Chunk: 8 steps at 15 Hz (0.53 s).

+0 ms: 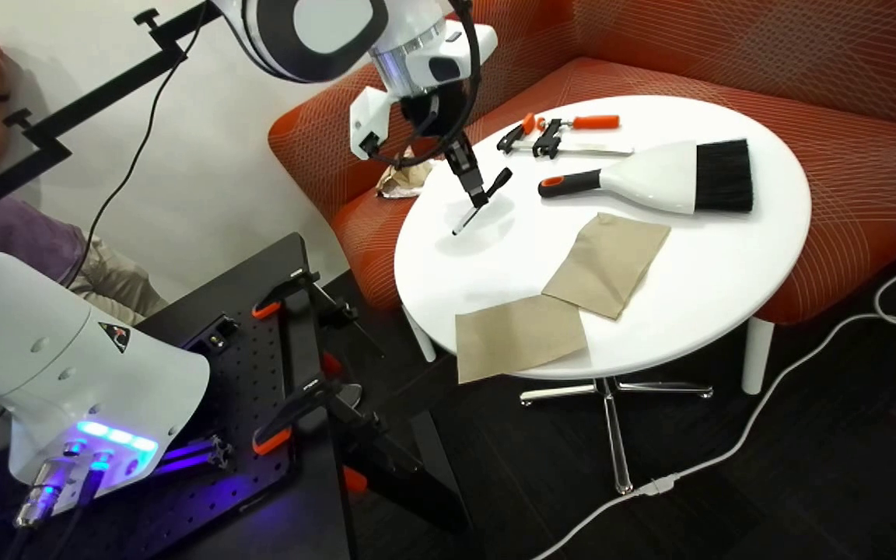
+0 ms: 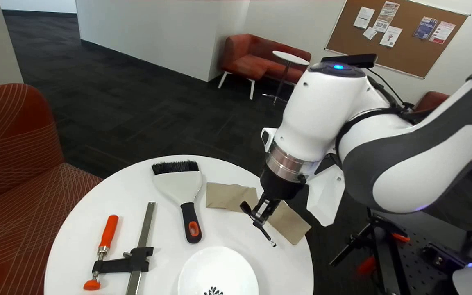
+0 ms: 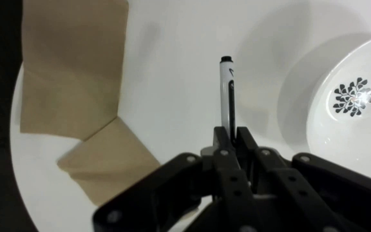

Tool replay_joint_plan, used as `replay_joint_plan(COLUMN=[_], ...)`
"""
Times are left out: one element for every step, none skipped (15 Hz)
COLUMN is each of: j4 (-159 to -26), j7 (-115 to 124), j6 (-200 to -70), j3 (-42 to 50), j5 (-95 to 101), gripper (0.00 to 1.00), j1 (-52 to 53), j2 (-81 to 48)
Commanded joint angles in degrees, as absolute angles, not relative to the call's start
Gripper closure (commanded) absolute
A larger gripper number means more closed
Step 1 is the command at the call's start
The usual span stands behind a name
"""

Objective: Remove the object from the bowl and put it on the table

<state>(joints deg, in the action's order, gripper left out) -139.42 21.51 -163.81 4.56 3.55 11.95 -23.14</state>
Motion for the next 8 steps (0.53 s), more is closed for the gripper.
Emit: replay_joint_plan(j4=[-137.35,-136.90,-136.49,-136.00,-135.48,-135.04,-134.71,-134.51], j7=[19.69,19.27,19.13,18.68,18.13,17.90,17.50,17.53], j6=[-166.67,-167.07,-167.95,-168.26,-168.43,-168.48,-168.52,-168.66], j3=[0.08,-1.06,-1.84,-2.59,-3.22,-3.66,-3.97,-3.82], j5=[-4.38,-6.44,-8.10,-9.48,-10.71,-11.59,-12.13,-12.47], gripper=[0.97,0.97,0.97,0.97,0.97,0.97,0.64,0.63], j1=[7.19,5.90,4.97,3.99,3.14,2.53,2.13,2.24], j2=[-28.15,-29.42,-30.73,-31.92,-32.92,-33.73,-34.27,-34.56])
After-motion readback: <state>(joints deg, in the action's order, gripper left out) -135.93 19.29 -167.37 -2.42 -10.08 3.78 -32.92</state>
